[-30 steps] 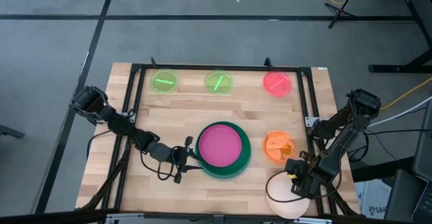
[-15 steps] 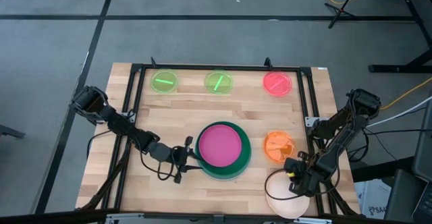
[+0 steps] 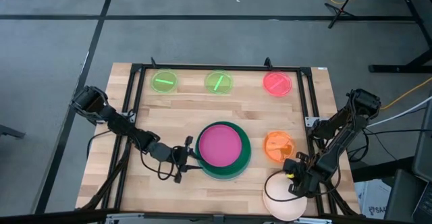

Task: Stack plastic plates
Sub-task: Stack the light brown plate on top of the pink plate

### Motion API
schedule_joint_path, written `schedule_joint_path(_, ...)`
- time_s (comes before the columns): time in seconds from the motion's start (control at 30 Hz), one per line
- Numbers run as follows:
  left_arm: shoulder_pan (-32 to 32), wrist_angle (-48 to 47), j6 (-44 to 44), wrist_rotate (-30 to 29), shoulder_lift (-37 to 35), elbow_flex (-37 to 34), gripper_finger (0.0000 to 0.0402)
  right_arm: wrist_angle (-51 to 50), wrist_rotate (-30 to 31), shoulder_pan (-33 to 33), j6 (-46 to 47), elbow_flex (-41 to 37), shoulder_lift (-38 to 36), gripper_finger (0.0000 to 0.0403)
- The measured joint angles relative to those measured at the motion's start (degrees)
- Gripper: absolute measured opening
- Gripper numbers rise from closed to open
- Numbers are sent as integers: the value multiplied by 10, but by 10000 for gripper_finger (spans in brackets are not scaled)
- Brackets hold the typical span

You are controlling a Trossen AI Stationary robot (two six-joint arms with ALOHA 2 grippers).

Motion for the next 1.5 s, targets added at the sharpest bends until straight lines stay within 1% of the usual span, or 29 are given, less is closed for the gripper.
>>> schedule_joint_path(0.13,0,2,-3,0,0,0,117,10,12,0,0,0,0,2)
schedule_joint_path(0.3,0,16,-3,0,0,0,117,38,37,0,1,0,0,3)
schedule_joint_path(0.43,0,16,-3,0,0,0,117,56,52,-15,16,0,0,2)
schedule_joint_path(0.73,1,16,-4,-1,0,0,117,78,55,-93,2,0,-7,2)
schedule_joint_path(0.83,1,16,-4,-1,0,0,117,106,55,-122,-18,0,-12,1)
schedule_joint_path(1.0,1,16,-4,-1,0,0,117,174,58,-162,-79,0,-27,1)
schedule_joint_path(1.13,1,16,-4,-1,0,0,117,220,77,-196,-107,0,-28,1)
schedule_joint_path(1.27,1,16,-4,0,0,0,117,266,119,-238,-117,0,-28,1)
schedule_joint_path(1.5,1,16,-4,0,0,0,117,274,133,-312,-142,0,-28,1)
